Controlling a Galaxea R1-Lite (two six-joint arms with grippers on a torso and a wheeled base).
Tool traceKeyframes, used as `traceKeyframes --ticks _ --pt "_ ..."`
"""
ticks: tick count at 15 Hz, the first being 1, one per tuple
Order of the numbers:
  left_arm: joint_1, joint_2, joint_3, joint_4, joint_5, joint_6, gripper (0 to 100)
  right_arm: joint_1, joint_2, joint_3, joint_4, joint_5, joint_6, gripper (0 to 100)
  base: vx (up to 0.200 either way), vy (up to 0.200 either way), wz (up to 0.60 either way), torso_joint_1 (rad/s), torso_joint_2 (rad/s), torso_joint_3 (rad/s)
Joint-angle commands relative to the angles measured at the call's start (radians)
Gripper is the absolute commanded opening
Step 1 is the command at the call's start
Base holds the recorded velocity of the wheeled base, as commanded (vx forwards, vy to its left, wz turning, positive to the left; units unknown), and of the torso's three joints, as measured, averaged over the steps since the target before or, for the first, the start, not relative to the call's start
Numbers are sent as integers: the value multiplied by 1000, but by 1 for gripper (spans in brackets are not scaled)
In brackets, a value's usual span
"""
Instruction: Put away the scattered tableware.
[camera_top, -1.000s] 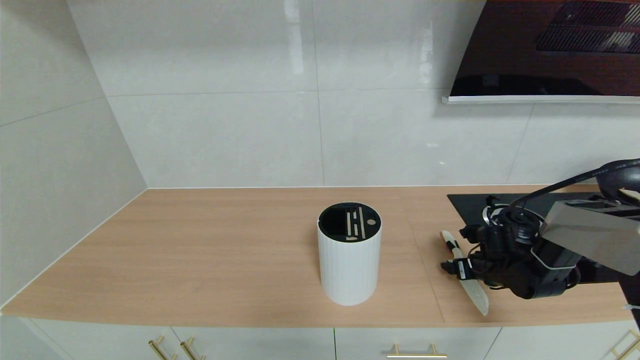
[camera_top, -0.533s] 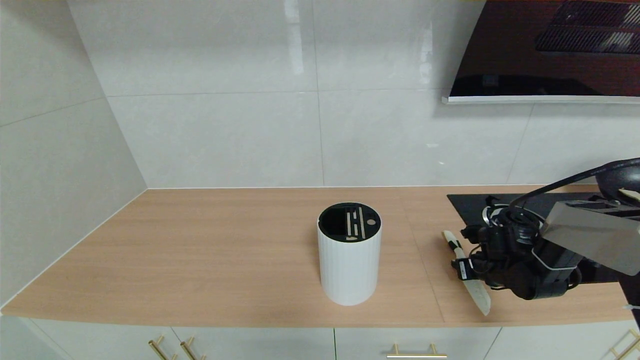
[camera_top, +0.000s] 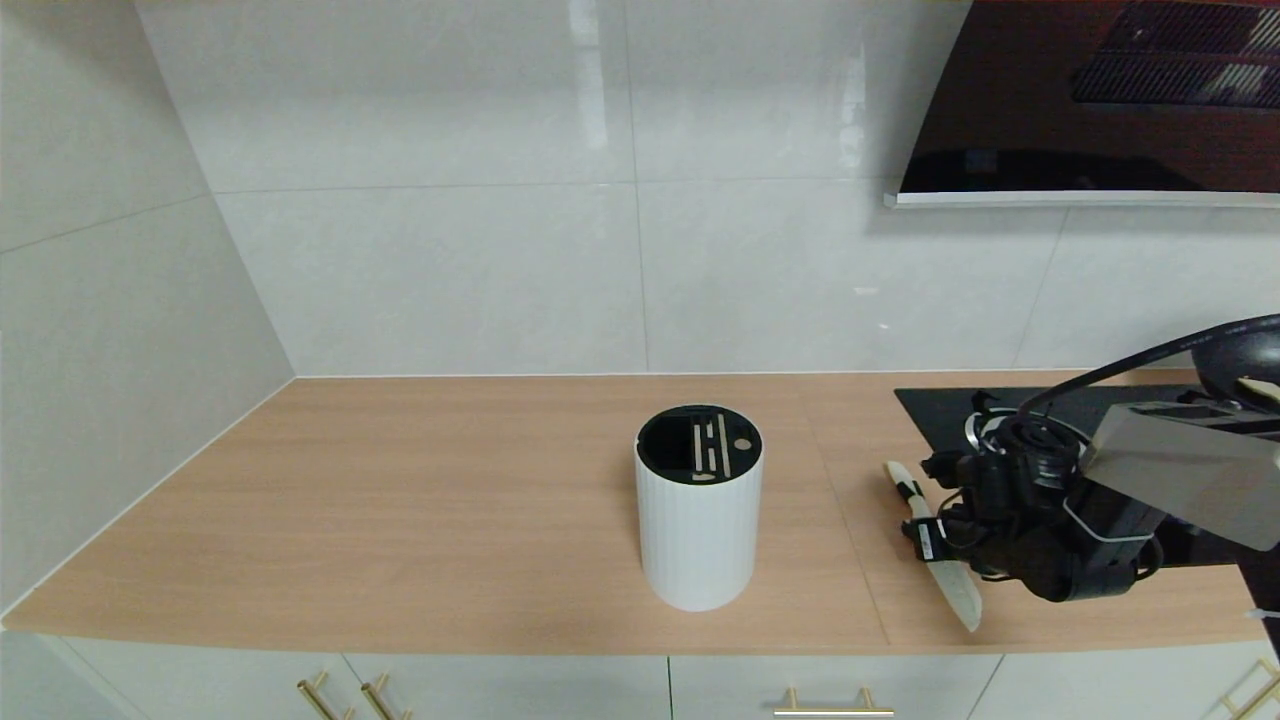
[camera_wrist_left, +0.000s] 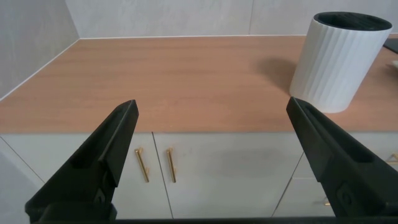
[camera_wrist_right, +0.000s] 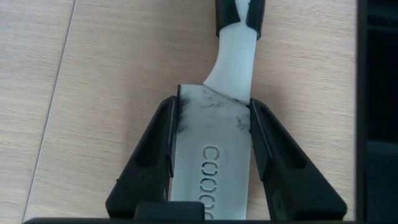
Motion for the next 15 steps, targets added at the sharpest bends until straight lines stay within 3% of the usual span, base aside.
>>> traceKeyframes --ticks 1,7,8,9,10,11,12,13,14,15 --pt "0 0 0 0 0 2 100 0 -72 61 -40 9 1 0 0 0 0 0 0 0" --pt "0 0 0 -3 -3 16 100 23 -228 165 -116 20 9 0 0 0 0 0 0 0" --pt "0 0 -43 0 -8 14 100 39 -268 184 -121 20 9 0 0 0 0 0 0 0" --pt "-1 23 -140 15 -20 3 100 53 -313 199 -121 20 9 0 0 0 0 0 0 0" --pt "-1 43 -173 24 -26 -4 100 60 -329 204 -121 18 9 0 0 0 0 0 0 0" --pt "-4 243 -350 103 -71 -32 100 112 -444 230 -119 4 9 0 0 0 0 0 0 0" --pt "-6 378 -431 109 -123 -30 100 148 -506 239 -112 -3 9 0 0 0 0 0 0 0" --pt "-6 528 -520 106 -173 -9 100 184 -560 236 -98 -14 9 0 0 0 0 0 0 0" --pt "-6 662 -638 104 -212 5 100 223 -604 213 -69 -33 9 0 0 0 0 0 0 0" --pt "-9 723 -686 104 -227 5 100 237 -625 195 -46 -40 7 0 0 0 0 0 0 0"
